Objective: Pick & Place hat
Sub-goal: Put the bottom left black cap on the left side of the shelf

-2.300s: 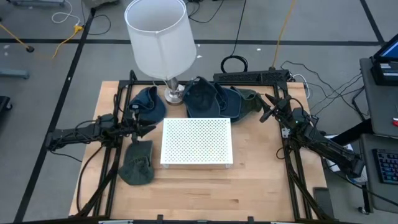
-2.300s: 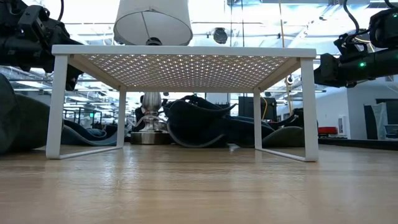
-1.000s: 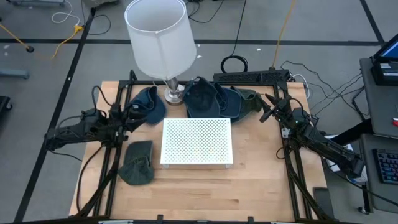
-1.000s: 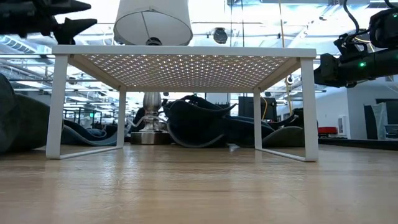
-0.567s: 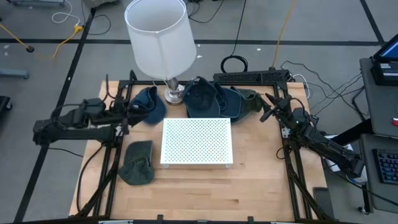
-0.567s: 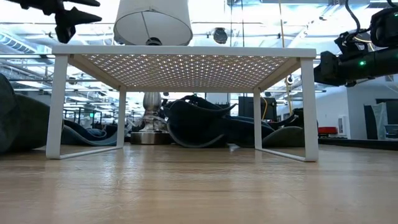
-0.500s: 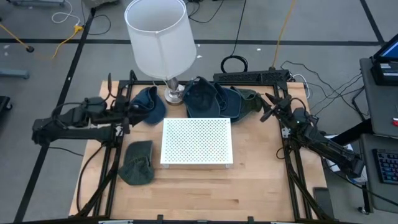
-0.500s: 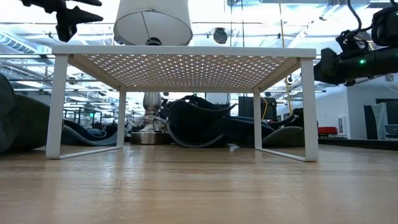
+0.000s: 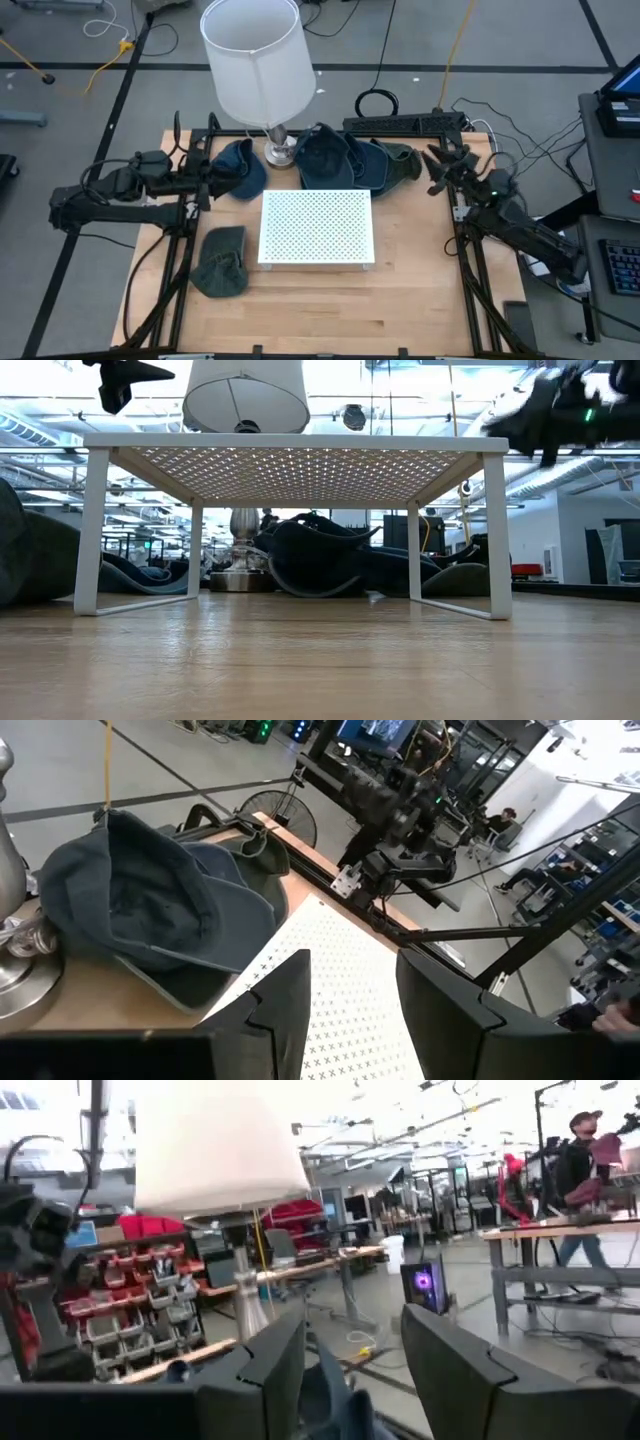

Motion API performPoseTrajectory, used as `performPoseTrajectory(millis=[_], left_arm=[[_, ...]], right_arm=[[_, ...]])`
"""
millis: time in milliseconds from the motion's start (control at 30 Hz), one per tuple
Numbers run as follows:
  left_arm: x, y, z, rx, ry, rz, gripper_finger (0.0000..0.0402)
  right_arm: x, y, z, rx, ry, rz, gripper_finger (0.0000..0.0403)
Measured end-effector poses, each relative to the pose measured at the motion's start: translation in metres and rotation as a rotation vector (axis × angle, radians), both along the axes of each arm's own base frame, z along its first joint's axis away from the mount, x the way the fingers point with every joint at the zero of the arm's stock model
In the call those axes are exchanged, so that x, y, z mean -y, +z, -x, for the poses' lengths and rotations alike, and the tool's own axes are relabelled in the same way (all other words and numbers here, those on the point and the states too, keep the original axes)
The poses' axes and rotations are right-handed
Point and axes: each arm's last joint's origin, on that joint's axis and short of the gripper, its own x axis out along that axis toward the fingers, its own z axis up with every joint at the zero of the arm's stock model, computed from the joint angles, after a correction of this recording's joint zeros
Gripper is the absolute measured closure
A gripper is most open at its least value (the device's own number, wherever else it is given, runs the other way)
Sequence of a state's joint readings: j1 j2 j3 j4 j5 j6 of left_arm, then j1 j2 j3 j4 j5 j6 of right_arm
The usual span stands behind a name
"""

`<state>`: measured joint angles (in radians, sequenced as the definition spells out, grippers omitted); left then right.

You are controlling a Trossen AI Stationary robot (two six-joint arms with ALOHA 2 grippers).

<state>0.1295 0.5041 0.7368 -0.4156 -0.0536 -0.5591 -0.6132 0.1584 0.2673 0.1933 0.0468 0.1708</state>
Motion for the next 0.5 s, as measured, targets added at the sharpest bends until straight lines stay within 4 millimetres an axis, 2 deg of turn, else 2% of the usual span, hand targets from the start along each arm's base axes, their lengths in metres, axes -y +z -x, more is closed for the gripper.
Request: performPoseTrajectory(millis=[233,500], left_arm=[[0.001,0.000,0.000,0.001,-0.028,0.007,0.0250],[0.004,0.000,0.000,0.003,-0.119,0.025,0.0250]], right_arm=[[0.001,0.050,-0.003,-0.100,0.026,-0.145,0.0243],[0.005,0.095,-0.021,-0.109,0.283,-0.376,0.0243]])
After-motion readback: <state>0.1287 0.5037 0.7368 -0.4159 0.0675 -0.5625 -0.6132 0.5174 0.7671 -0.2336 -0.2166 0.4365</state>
